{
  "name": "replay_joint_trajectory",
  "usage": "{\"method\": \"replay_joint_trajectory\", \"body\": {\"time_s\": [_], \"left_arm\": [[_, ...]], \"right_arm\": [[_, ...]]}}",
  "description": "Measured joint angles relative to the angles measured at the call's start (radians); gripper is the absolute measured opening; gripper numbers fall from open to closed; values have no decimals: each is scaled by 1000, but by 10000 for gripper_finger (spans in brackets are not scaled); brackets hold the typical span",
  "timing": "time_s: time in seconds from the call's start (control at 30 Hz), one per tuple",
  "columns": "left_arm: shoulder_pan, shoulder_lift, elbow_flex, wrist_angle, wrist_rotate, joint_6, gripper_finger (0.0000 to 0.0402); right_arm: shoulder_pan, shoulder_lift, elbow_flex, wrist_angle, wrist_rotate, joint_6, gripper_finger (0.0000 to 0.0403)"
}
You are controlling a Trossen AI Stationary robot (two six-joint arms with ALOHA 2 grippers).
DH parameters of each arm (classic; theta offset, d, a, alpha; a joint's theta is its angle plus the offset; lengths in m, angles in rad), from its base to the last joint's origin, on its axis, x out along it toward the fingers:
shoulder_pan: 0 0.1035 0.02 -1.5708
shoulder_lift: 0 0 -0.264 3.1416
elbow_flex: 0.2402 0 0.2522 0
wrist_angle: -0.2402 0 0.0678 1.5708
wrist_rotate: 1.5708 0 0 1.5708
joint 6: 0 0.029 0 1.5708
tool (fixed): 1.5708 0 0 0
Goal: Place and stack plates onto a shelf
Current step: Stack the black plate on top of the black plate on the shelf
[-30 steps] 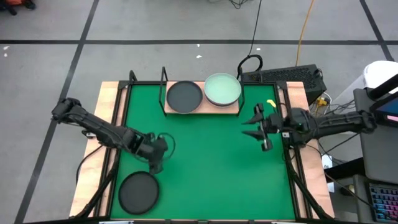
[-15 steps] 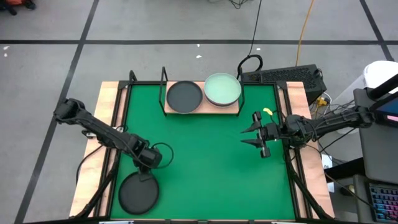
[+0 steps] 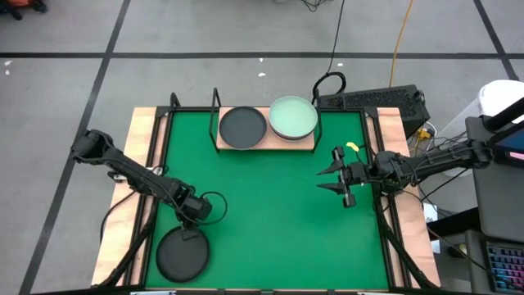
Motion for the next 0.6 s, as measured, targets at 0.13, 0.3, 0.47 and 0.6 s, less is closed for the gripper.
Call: {"method": "replay_joint_trajectory", "body": {"time_s": [0.13,0.3,0.47,0.6], "left_arm": [[0,0,-28,81,1,3,91],[39,-1,-20,120,36,-56,15],[106,-1,32,129,3,-36,11],[190,-9,94,127,-47,2,10]], "right_arm": [[0,0,0,0,25,4,135],[0,0,0,-3,52,5,135],[0,0,0,-1,52,-2,135],[0,0,0,-1,52,-3,135]]}}
